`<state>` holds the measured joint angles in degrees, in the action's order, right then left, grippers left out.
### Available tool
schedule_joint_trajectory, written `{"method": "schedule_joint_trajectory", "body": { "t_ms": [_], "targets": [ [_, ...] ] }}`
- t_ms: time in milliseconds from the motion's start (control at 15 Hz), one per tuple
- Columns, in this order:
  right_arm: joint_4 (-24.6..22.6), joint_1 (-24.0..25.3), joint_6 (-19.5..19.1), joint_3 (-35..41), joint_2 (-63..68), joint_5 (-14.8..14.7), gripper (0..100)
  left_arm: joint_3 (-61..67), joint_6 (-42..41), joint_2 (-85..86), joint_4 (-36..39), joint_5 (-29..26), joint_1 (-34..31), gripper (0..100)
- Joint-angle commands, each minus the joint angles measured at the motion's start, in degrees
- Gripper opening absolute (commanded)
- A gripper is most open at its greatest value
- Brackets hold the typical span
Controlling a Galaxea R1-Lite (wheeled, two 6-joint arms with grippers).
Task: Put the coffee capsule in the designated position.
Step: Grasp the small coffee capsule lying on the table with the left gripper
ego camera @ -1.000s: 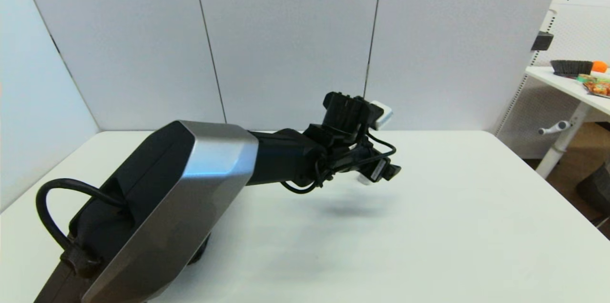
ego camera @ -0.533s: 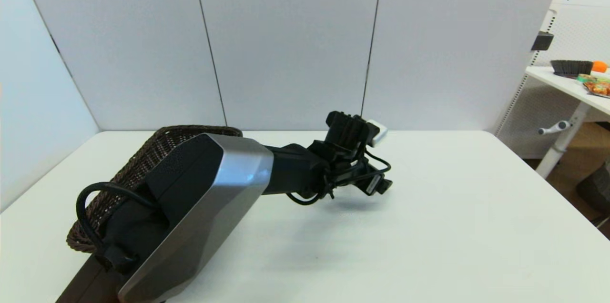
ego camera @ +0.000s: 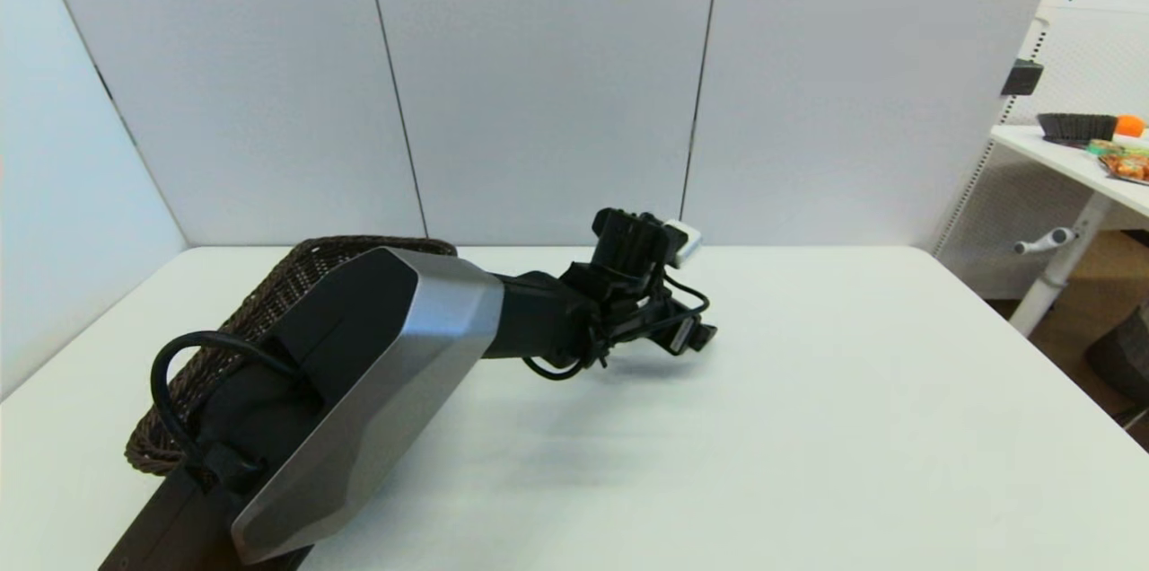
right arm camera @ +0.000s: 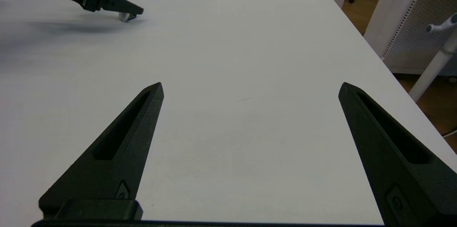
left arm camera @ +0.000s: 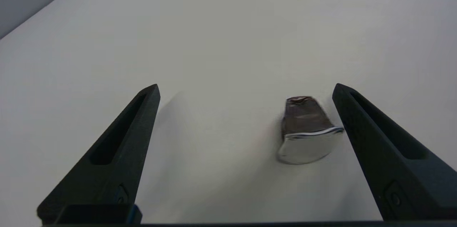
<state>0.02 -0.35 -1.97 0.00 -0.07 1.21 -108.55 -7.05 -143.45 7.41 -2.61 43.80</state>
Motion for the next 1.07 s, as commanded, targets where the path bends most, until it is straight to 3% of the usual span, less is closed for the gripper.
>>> {"method": "schedule_joint_trajectory", "body": {
  "t_ms": [67, 1067],
  "targets": [
    [0.0, 0.0, 0.0, 0.0, 0.1, 0.0, 100, 0.9, 0.7, 0.1, 0.2, 0.0, -0.1, 100],
    [0.0, 0.0, 0.0, 0.0, 0.1, 0.0, 100, 4.2, 1.6, -0.4, 5.0, 0.0, -0.1, 100]
  ]
}}
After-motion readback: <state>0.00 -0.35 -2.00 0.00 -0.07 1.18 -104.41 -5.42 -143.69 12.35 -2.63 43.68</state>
